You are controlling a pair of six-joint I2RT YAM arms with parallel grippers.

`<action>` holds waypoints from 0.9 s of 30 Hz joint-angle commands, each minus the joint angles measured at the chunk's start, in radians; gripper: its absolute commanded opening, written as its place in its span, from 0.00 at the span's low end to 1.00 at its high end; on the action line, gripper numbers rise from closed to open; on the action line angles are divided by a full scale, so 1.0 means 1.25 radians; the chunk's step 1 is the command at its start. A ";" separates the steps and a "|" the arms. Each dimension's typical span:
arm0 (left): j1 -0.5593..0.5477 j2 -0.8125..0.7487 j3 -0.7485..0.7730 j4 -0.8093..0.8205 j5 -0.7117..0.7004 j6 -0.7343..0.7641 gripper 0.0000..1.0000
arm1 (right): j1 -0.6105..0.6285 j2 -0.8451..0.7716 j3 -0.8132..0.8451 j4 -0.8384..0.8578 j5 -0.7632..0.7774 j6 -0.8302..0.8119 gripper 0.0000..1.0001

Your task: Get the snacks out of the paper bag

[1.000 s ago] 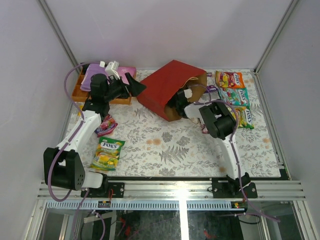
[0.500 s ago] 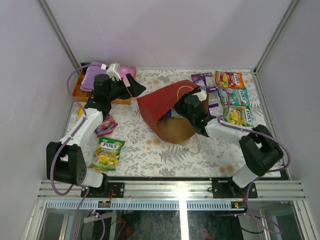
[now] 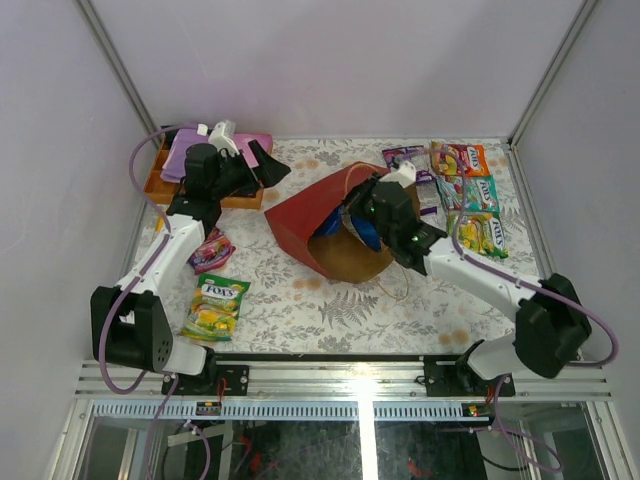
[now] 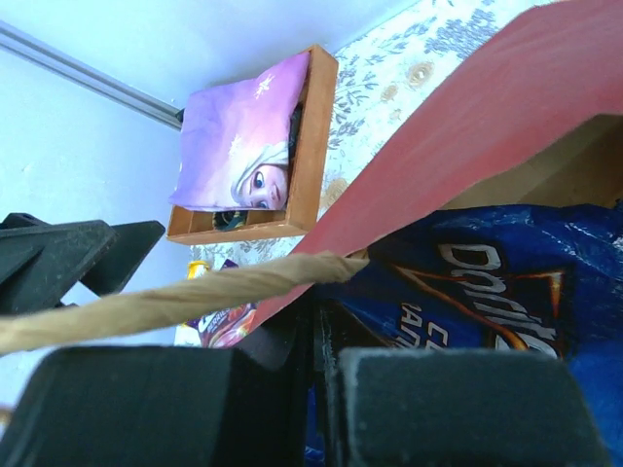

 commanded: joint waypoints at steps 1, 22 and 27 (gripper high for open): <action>0.003 0.002 0.038 -0.014 -0.024 -0.030 0.99 | 0.003 0.107 0.186 0.029 -0.036 -0.102 0.00; 0.005 -0.109 0.045 -0.098 -0.131 0.024 1.00 | -0.122 0.503 1.100 -0.438 -0.299 -0.445 0.00; 0.006 -0.068 0.051 -0.111 -0.139 0.017 1.00 | -0.126 0.475 1.205 -0.529 -0.330 -0.495 0.00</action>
